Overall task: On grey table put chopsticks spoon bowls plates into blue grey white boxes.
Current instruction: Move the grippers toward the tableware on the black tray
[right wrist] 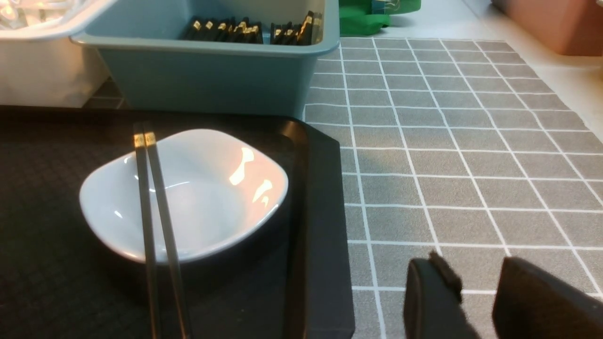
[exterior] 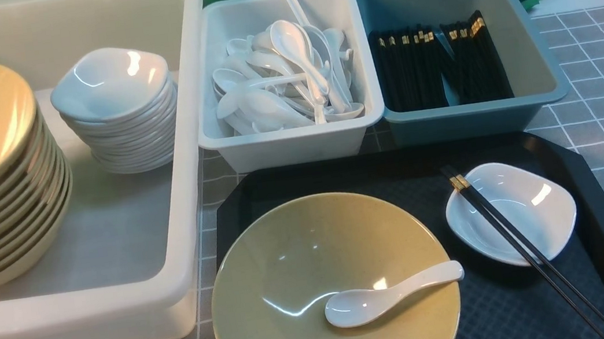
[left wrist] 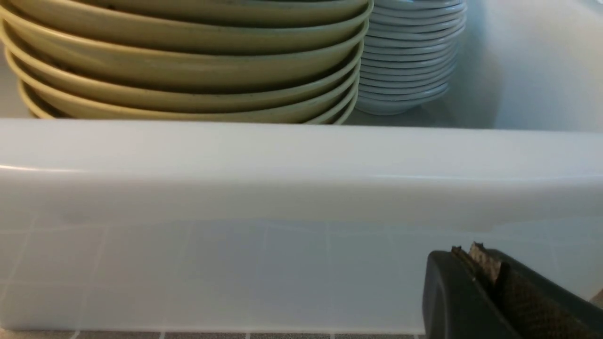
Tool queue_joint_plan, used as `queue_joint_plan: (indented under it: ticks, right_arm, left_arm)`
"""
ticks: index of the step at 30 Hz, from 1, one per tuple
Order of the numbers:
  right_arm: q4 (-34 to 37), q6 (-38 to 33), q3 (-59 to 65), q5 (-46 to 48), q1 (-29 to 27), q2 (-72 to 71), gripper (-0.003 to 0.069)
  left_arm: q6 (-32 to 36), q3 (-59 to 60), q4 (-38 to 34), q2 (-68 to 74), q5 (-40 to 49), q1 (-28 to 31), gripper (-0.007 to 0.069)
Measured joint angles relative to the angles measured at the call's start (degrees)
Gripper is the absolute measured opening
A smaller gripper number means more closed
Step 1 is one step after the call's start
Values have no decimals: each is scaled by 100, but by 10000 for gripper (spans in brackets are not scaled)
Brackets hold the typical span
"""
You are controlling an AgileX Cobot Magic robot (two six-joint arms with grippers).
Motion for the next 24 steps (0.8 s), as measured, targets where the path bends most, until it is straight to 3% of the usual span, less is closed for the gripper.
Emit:
queue_joint_plan:
  ticks: [8, 12, 15, 18, 21, 24]
  right_arm:
    - [0, 135, 0, 0, 0, 0, 238]
    - [334, 1200, 0, 0, 0, 0, 238]
    - [1087, 3022, 0, -6, 0, 0, 238]
    - [1665, 4698, 0, -6, 0, 0, 238]
    - [1741, 5061, 0, 7, 0, 0, 238]
    - [1741, 4540, 0, 17, 0, 0, 238]
  left_arm:
    - [-228, 0, -439, 0, -198, 0, -11]
    - [-1092, 0, -1779, 0, -664, 0, -11]
    - [-2104, 0, -3468, 0, -1067, 0, -11]
    - [-2717, 0, -4663, 0, -1276, 0, -11]
    - [-2822, 0, -5043, 0, -1281, 0, -11]
    - [-2734, 0, -5152, 0, -1204, 0, -11]
